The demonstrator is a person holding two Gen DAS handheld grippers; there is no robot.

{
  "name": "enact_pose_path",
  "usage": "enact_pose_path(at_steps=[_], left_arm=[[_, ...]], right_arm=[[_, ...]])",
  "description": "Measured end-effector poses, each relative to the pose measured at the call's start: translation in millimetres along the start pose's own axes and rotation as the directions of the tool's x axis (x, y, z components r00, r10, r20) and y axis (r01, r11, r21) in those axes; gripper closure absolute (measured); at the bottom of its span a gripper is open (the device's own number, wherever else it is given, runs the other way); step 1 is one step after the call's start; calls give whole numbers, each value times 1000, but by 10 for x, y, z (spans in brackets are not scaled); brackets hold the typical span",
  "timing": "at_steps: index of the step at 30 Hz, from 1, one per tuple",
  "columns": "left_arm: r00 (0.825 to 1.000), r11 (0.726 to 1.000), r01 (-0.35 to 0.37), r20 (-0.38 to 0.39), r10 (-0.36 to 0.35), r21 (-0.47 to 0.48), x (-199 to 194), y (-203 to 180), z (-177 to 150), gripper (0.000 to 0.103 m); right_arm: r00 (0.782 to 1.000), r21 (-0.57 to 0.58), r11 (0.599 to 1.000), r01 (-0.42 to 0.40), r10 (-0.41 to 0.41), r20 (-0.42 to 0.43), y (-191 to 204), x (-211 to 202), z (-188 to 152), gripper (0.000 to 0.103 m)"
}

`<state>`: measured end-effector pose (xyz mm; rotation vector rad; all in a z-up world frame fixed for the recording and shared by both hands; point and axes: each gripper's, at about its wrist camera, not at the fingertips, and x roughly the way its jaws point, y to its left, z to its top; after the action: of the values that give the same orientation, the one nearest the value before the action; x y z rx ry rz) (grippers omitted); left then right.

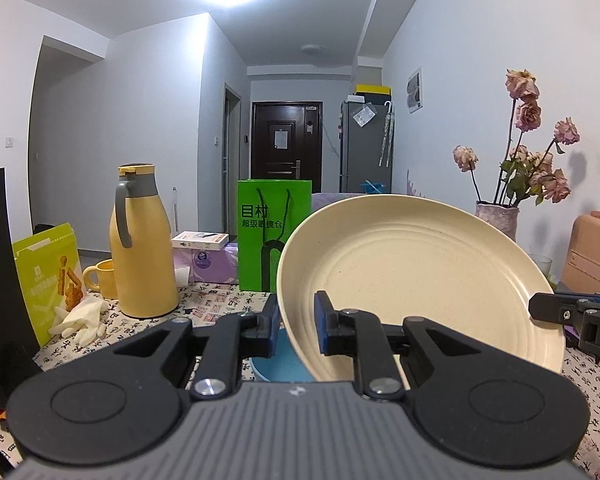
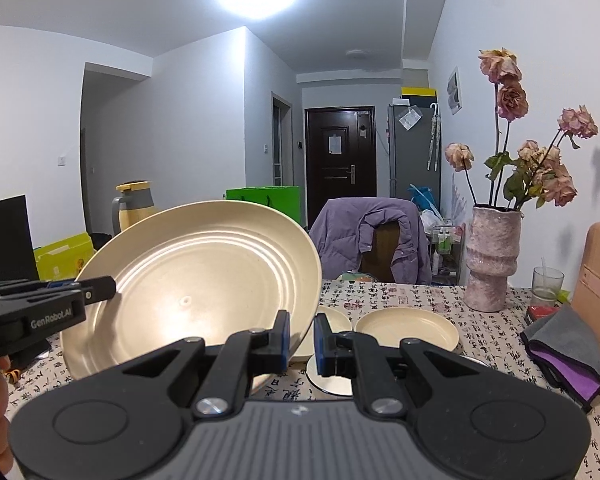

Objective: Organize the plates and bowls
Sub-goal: 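Carry the held cream plate with the left gripper toward the other dishes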

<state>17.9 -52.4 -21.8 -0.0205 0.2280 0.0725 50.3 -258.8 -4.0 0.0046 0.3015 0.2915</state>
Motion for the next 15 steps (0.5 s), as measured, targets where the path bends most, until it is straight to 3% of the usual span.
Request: enact_pose_path(at_steps=[15], left_arm=[[999, 999, 37, -33, -36, 13, -35, -131, -203, 85]], right_arm=[[1000, 45, 999, 17, -16, -15, -140, -146, -268, 91]])
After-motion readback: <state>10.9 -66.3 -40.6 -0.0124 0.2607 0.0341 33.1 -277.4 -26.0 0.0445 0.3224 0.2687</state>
